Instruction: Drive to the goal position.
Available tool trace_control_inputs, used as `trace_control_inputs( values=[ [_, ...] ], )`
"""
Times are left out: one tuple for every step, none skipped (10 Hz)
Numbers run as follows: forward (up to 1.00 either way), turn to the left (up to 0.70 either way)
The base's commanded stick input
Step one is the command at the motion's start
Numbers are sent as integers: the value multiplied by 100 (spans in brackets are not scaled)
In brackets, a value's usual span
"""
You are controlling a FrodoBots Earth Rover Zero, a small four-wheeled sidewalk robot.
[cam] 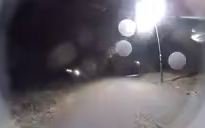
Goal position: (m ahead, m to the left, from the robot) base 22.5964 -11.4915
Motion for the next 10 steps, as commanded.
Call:
trace_control_inputs(
  values=[
    [100, 0],
    [100, 0],
    [100, 0],
    [100, -37],
    [100, -39],
    [100, -40],
    [100, -40],
    [100, -31],
    [100, -13],
    [100, -5]
  ],
)
